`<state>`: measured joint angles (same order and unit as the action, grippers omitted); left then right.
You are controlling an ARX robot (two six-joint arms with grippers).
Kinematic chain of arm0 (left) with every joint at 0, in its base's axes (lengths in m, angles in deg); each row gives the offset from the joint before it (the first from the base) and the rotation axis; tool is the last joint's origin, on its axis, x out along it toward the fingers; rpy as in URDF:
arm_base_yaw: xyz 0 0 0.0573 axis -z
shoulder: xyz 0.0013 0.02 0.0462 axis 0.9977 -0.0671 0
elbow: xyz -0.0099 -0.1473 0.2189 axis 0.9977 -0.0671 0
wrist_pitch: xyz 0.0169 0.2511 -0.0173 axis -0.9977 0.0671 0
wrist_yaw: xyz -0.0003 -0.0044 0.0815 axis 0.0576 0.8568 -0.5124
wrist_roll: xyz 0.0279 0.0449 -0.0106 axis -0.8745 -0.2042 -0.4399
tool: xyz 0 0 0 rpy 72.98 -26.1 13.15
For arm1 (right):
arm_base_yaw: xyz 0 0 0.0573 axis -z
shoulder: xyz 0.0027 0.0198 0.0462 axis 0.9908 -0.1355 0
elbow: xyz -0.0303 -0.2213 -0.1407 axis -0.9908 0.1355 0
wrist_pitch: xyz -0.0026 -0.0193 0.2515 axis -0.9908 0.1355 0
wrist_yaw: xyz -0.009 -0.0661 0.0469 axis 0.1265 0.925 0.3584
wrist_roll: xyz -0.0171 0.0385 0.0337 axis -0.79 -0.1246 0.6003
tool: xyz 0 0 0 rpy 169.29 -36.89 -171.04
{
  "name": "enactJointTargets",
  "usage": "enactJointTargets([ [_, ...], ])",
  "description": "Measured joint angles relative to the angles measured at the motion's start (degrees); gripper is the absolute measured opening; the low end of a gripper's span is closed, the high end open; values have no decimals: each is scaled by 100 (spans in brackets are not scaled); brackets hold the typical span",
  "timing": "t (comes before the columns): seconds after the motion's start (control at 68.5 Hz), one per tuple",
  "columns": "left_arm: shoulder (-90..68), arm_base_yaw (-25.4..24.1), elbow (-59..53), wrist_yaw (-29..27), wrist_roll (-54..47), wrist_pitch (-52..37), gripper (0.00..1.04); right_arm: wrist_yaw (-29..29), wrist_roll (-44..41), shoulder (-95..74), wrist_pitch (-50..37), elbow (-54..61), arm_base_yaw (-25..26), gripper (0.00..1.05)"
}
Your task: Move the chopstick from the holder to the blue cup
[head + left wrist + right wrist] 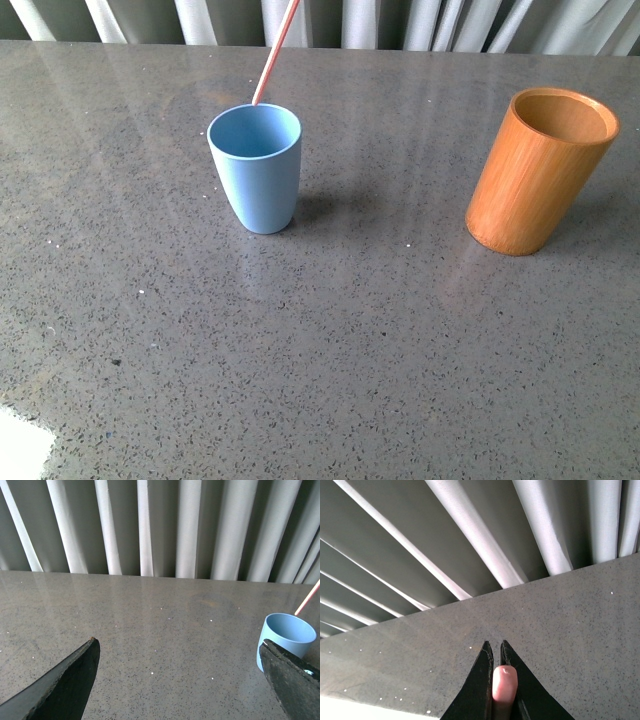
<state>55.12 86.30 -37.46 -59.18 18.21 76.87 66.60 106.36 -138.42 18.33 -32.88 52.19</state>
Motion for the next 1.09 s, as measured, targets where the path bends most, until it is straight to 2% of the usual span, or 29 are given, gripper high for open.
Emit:
enactJointTargets([
  [0.35, 0, 0, 0, 0, 0, 0, 96, 293, -396, -450, -382, 31, -291, 2],
  [0.73, 0, 0, 0, 0, 0, 0, 96, 638, -1115, -739, -813, 546, -590, 2],
  [0.905, 0, 0, 0, 0, 0, 0, 96, 658, -1132, -743, -815, 664, -629, 36],
  [1.095, 0, 0, 0, 0, 0, 0, 96, 658, -1104, -638, -828, 872, -608, 66],
])
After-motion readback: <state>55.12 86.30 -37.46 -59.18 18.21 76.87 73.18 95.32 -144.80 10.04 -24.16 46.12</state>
